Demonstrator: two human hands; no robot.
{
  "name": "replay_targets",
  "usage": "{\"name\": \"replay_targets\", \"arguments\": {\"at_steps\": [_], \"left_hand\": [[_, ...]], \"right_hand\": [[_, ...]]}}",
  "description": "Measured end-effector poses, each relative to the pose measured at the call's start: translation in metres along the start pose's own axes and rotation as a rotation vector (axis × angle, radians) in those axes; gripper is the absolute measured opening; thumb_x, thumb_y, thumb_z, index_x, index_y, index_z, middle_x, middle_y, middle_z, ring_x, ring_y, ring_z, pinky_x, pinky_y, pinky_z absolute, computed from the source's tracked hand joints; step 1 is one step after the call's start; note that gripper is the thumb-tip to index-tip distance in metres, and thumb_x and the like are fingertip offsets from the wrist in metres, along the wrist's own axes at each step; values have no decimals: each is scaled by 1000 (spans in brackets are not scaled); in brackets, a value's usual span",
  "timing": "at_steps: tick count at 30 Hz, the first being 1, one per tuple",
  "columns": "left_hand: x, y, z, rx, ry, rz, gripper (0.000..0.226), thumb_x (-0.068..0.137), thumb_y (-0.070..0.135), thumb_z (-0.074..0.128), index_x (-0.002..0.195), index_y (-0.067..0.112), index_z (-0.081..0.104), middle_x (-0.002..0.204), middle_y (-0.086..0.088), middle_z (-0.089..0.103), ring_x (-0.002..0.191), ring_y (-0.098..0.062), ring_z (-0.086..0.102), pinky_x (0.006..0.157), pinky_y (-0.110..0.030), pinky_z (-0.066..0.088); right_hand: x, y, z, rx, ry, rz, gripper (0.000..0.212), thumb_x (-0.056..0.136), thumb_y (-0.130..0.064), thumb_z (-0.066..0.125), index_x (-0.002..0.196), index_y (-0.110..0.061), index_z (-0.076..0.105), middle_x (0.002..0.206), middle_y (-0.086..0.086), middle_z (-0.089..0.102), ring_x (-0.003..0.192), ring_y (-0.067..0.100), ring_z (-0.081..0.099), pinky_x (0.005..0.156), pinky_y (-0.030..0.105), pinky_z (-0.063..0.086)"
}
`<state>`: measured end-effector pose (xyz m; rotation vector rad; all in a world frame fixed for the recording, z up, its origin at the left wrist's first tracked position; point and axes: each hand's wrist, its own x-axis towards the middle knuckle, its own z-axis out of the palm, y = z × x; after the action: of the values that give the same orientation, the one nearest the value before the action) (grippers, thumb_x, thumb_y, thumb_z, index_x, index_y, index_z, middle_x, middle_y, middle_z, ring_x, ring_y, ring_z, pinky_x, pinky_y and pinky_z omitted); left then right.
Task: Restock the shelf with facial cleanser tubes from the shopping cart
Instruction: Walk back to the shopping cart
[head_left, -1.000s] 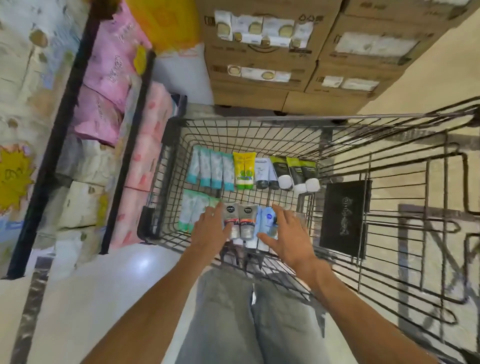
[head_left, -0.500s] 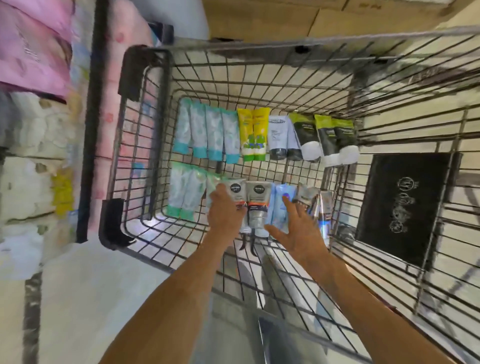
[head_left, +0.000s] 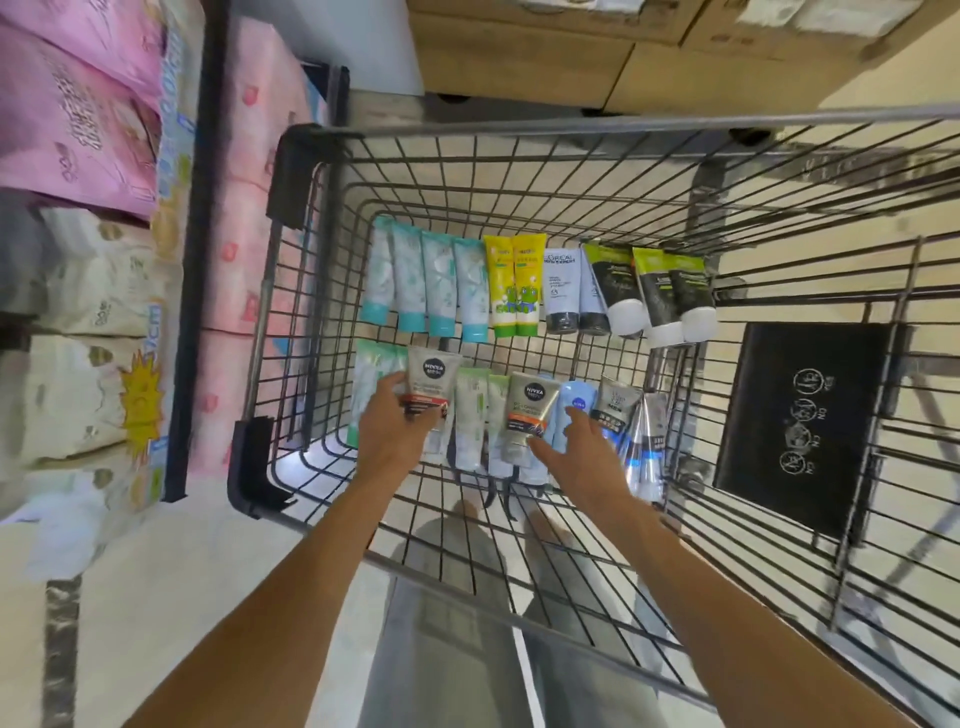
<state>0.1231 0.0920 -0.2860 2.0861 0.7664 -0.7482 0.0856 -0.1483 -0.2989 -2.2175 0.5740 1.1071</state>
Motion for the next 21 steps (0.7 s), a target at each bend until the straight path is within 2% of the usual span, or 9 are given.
{"name": "replay_targets", "arguments": {"at_steps": [4,7,10,13,16,19,21], "left_hand": [[6,-13,-9,-20,7,12,59,86,24,81,136,22,50,124,0,68,107,-19,66,91,-39,54],[8,-19,-11,-33,9,10,60,86,21,80,138,23,50,127,-1,67,111,-20,66,96,-44,54],[10,-23,-14,-61,15,22,60,84,22,81,136,26,51,127,0,67,112,-19,66,98,-48,54],[8,-20,-16,-79,10,14,57,85,23,82,134,24,54,125,1,68,112,-18,66,100,-48,54],[-1,-11,-21,-85,8,-13,46,87,23,80,128,21,57,121,2,67,110,-17,65,97,-39,53],[-22,4,-29,-115,39,-16,35,89,22,79,114,25,55,109,7,63,103,-15,63,83,-23,49],[-40,16,-35,-132,90,1,37,87,25,81,114,22,56,103,10,61,92,-9,61,68,-9,41]], "right_hand": [[30,-9,24,262,55,183,79,83,-54,78,132,-3,43,113,13,60,100,30,61,79,39,50],[48,-8,41,380,85,245,72,74,-48,85,122,-3,53,110,12,67,95,27,68,80,42,59],[70,3,59,413,70,246,72,67,-48,87,120,-6,58,106,12,72,86,21,71,68,33,57],[55,-19,40,439,46,233,45,77,-27,89,106,-10,59,94,10,71,74,18,67,63,34,56],[44,-24,22,458,13,175,22,84,-18,83,94,-12,64,83,2,70,73,17,68,73,39,60],[31,-27,3,453,8,94,17,82,-20,85,92,-15,73,83,3,75,73,20,71,69,32,59],[20,-32,-12,462,18,39,23,80,-25,87,95,-13,74,79,0,75,69,18,70,62,27,54]]}}
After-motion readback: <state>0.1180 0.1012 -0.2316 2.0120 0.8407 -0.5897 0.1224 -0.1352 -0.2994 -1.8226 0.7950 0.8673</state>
